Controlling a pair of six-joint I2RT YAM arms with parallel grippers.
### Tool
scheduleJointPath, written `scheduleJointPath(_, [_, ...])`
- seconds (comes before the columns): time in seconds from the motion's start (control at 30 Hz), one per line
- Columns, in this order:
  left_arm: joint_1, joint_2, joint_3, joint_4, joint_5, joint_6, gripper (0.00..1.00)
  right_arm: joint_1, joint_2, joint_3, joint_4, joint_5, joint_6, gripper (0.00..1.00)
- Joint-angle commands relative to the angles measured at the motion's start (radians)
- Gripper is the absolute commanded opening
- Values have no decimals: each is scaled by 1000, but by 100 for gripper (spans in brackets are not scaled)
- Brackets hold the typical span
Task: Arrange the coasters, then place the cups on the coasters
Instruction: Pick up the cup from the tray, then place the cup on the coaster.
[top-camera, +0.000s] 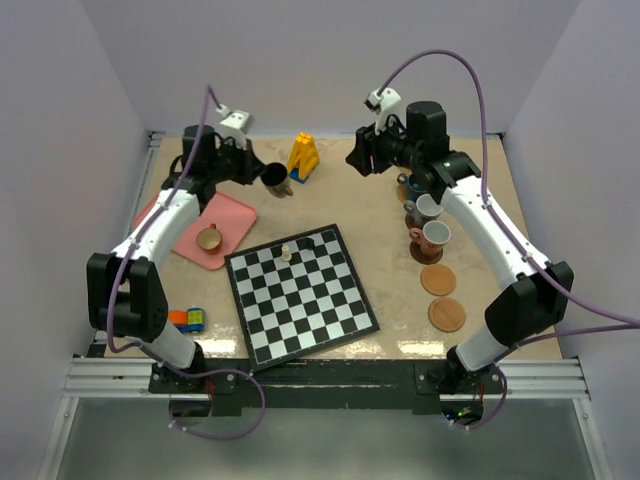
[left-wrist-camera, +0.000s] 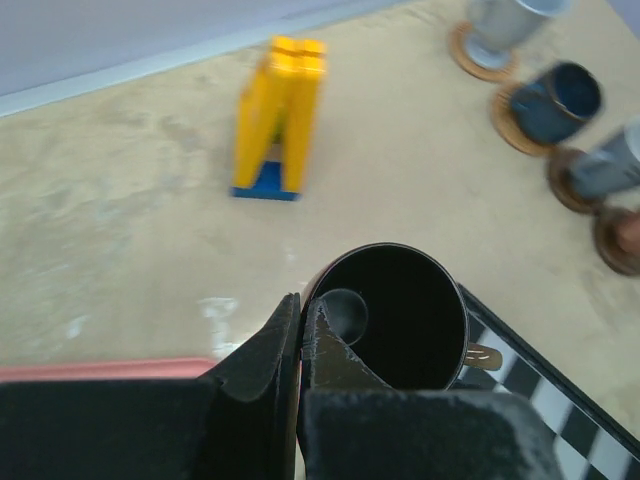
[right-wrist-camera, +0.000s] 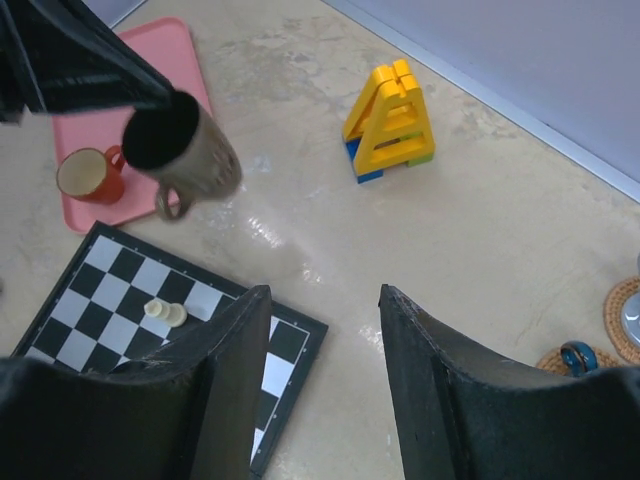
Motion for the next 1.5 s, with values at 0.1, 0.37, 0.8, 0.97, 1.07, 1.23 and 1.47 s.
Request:
scheduleJointPath(0.1, [-272, 14, 23, 61, 31, -33, 0, 105, 39, 38, -95, 66, -48, 51])
scheduleJointPath(0.37, [-401, 37, 31, 124, -81, -114, 0, 172, 48, -56, -94, 266, -74, 50])
scheduleJointPath(0.8, [-452, 19, 9, 127, -72, -91, 0, 174, 76, -140, -49, 235, -111, 46])
scheduleJointPath(0.97, [-461, 19, 8, 127, -92, -91, 0, 174, 94, -126, -71, 220, -102, 3])
scheduleJointPath(1.07, [-464, 17, 11, 132, -120, -106, 13, 172, 91, -128, -78, 244, -37, 0])
scheduleJointPath(1.23, [-463, -59, -18, 141, -365, -154, 64, 171, 36, -162, -60, 318, 174, 0])
scheduleJointPath(1.47, [-466, -234, -107, 199, -642, -164, 70, 171, 60, -41, -163, 465, 392, 0])
